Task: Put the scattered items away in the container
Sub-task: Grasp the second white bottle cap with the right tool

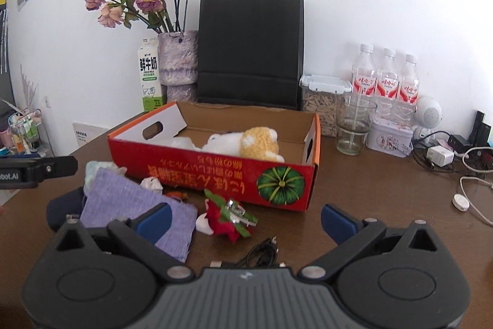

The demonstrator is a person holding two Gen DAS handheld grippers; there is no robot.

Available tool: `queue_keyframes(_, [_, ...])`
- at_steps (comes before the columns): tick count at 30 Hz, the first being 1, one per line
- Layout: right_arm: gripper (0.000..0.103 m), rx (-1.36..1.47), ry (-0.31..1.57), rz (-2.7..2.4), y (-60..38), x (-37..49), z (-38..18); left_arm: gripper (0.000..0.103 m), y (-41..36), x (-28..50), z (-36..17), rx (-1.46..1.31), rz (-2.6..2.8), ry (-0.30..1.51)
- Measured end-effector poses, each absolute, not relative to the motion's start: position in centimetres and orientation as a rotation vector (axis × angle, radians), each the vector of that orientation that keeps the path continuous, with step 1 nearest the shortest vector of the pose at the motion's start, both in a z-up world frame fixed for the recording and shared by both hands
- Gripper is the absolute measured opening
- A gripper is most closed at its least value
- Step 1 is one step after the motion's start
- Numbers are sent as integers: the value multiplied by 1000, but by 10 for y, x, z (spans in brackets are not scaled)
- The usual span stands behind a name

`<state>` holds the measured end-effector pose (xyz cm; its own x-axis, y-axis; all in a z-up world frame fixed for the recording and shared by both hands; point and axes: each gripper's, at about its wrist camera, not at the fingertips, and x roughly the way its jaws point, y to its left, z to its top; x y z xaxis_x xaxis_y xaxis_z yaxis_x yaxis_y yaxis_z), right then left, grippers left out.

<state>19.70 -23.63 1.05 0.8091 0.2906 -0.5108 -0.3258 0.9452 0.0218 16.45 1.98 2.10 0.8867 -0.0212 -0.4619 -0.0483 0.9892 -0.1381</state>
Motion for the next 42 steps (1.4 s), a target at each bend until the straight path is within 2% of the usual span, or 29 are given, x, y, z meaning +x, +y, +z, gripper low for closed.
queue_keyframes(11, [103,-83,725,343,-239,133,-46,103,26,116,-1,-190,27,551])
queue_keyframes(26, [102,-124,708,383,-222,110,-44,103,29,86,-8,-156,41,579])
queue_keyframes(30, [82,-162,728,389,-212,113,-51,103,35,87,-12,-164,55,596])
queue_keyframes(33, [79,-161,736,404,-208,115,-55,103,38,89,-14,-171,61,603])
queue_keyframes(35, [71,-158,735,410,-206,116,-56,103,39,89,-15,-174,63,604])
queue_keyframes(37, [55,-147,728,411,-206,118,-55,103,41,90,-16,-180,63,607])
queue_keyframes(38, [51,-147,725,409,-205,119,-55,103,42,91,-17,-183,65,610])
queue_keyframes(40, [36,-144,723,415,-206,121,-55,103,43,93,-19,-187,70,615])
queue_keyframes(42, [27,-143,721,419,-207,121,-54,103,44,96,-20,-189,70,619])
